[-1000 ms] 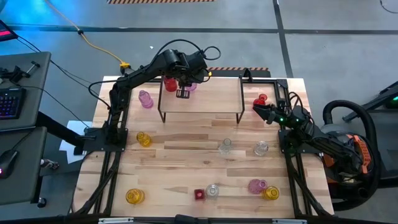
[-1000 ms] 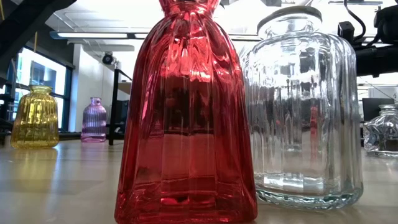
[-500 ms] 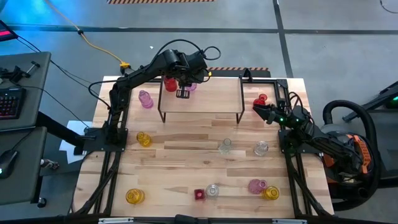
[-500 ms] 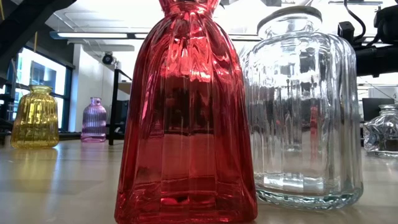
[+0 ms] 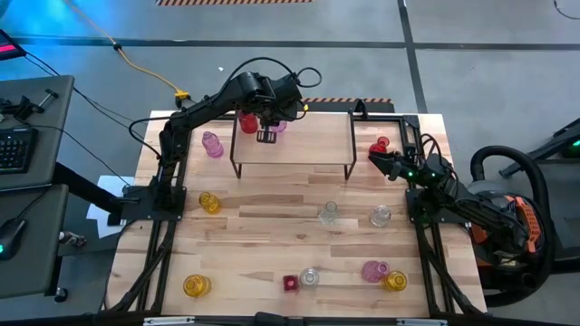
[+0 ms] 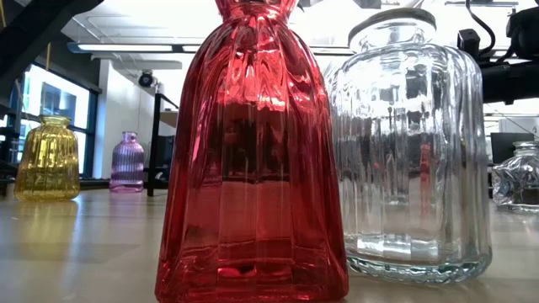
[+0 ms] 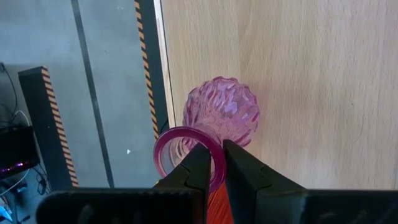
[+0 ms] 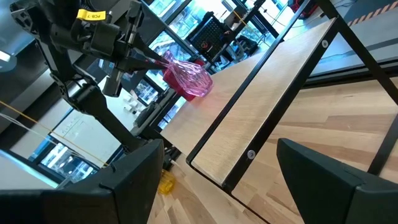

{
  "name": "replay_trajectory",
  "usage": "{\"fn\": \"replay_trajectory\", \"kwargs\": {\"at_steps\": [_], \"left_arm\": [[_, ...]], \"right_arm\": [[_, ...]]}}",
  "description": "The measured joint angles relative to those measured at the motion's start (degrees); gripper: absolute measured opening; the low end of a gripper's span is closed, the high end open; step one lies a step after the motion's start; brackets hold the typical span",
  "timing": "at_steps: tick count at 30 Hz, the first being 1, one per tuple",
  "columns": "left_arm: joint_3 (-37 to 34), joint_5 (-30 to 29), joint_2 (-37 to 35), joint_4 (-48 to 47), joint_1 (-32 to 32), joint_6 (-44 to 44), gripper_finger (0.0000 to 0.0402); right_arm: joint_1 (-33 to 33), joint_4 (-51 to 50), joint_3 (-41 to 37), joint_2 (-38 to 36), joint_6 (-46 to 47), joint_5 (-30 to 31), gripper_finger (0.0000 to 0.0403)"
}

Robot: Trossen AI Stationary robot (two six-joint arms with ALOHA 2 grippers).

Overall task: Sort vases onto shelf
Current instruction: Put the middle pink vase on the shelf

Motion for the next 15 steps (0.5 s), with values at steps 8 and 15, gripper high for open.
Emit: {"fn": "replay_trajectory", "kwargs": {"at_steps": [8,15], "left_arm": [[0.0,-0.7,0.0,0.0,0.0,-1.5,0.0057],[0.0,-1.3,0.0,0.1,0.0,-2.1,0.0087]], "right_arm": [[0.0,0.0,0.0,0.0,1.2,0.0,0.0302],[0.0,0.0,0.0,0.0,1.5,0.0,0.0302]]}}
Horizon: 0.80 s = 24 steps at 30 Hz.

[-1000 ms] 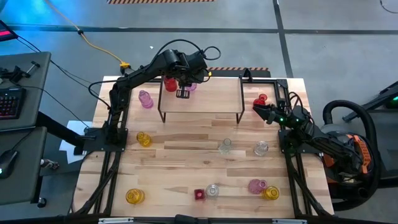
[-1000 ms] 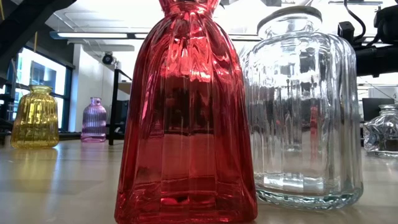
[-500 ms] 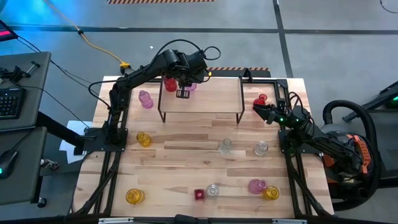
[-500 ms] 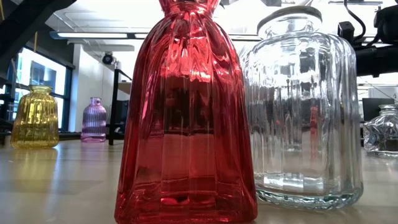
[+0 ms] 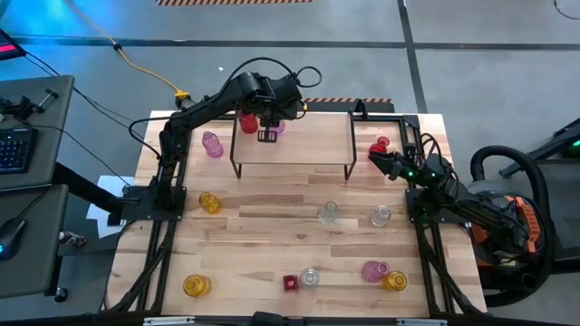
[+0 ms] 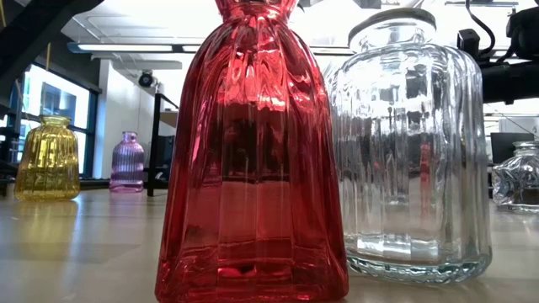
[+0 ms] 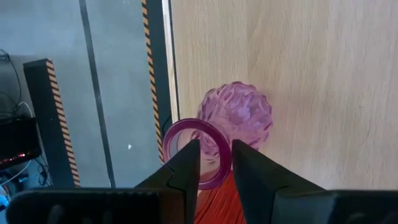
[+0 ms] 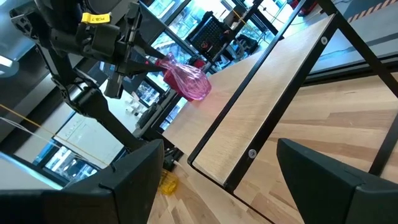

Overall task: Sort vases onto shelf
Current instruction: Put the middle pink vase on the shelf

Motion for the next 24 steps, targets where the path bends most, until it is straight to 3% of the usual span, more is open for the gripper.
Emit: {"fn": "replay_trajectory", "kwargs": {"at_steps": [24], "left_arm": [[0.0,0.0,0.0,3.6,-0.4,-1.3,0.0090]], "right_arm": [[0.0,0.0,0.0,0.0,0.1,0.0,0.0302]]}}
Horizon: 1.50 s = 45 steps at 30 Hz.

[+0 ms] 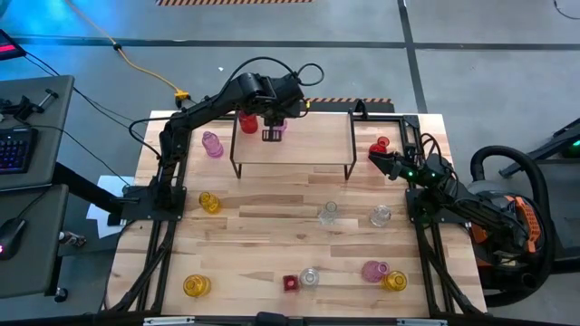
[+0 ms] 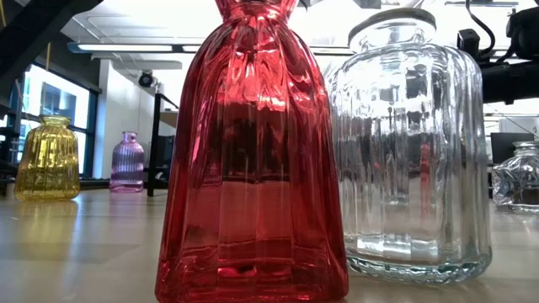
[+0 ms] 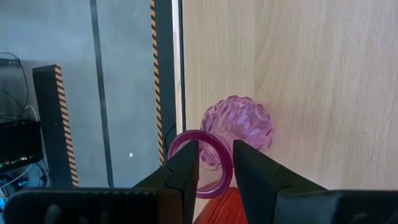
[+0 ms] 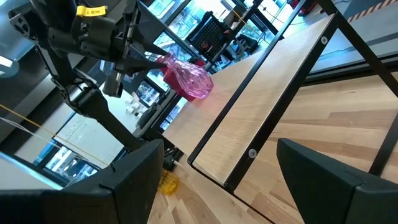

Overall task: Sort vases onto shelf
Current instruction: Put the middle pink vase on the shelf

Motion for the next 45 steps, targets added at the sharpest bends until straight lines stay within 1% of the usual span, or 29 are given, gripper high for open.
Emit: {"fn": "replay_trajectory", "kwargs": {"at_steps": [3,9,23,30,40,45], "left_arm": [[0.0,-0.1,0.0,0.6,0.0,-0.7,0.0090],[0.0,-2.3,0.0,0.9,-0.1,-1.1,0.0090],[0.0,-2.2,0.0,1.0,-2.3,-2.9,0.0090],[0.0,-3.7,0.0,1.0,-2.2,-3.1,0.0090],[0.0,-3.9,0.0,1.9,-2.1,-3.0,0.0090],[2.3,-3.9,-0.3,2.9,-2.1,-3.0,0.0090]], "right_arm": [[0.0,0.0,0.0,0.0,0.0,0.0,0.0302],[0.0,0.0,0.0,0.0,0.0,0.0,0.0302],[0.0,0.0,0.0,0.0,-0.2,0.0,0.0302],[0.0,0.0,0.0,0.0,-0.2,0.0,0.0302],[0.0,0.0,0.0,0.0,-0.2,-0.1,0.0302],[0.0,0.0,0.0,0.0,-0.2,-0.3,0.0302]]}}
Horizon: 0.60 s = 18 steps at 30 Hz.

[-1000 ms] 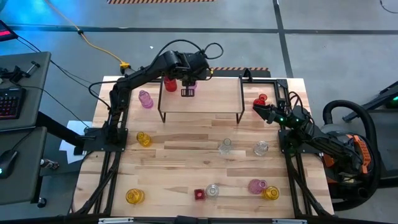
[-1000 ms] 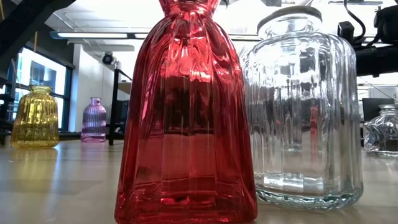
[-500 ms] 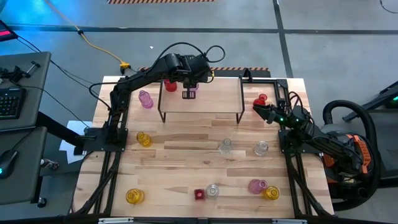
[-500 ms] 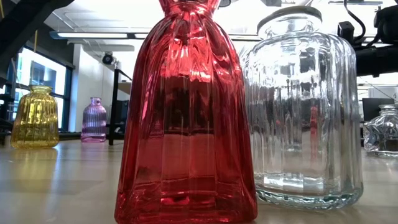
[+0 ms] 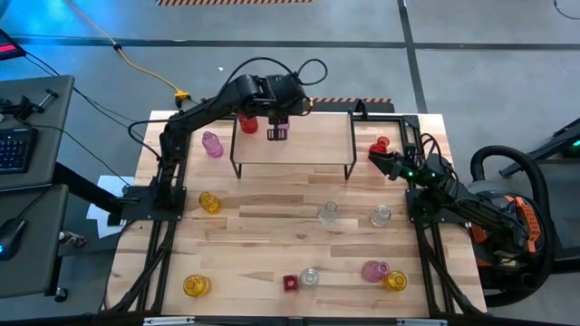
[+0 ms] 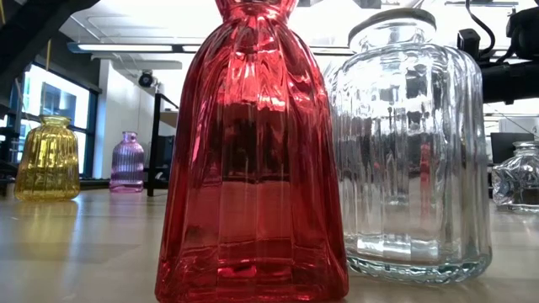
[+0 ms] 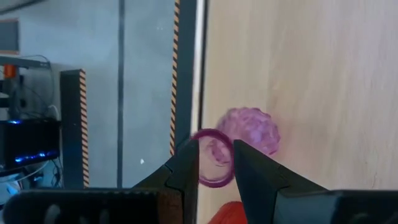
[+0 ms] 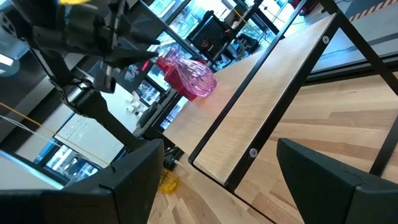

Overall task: Sort vases onto shelf
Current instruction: Put the middle pink vase on the shelf, then put the top right transparent vase on the shelf

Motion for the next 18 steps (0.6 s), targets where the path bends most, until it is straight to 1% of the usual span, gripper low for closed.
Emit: {"fn": "replay_trajectory", "kwargs": {"at_steps": [6,10,12,15,18], "left_arm": [[-0.1,-0.7,-1.1,0.2,-0.2,-0.3,0.0090],[-0.1,-0.8,-1.8,-1.6,-0.9,-3.1,0.0090],[0.0,-0.8,-2.1,-2.2,-1.8,-4.8,0.0090],[0.0,-0.1,-2.7,-4.8,-3.0,-7.4,0.0090],[-0.1,2.7,-3.5,-8.0,-4.1,-10.8,0.0090]], "right_arm": [[0.0,0.0,0.0,0.0,0.0,-0.3,0.0302],[0.0,0.0,0.0,0.0,0.4,-0.2,0.0302],[0.0,0.1,0.0,0.0,2.9,-0.2,0.0302],[0.0,0.2,0.0,0.0,6.0,-0.5,0.0302],[0.0,2.8,0.0,0.0,6.5,-3.3,0.0302]]}}
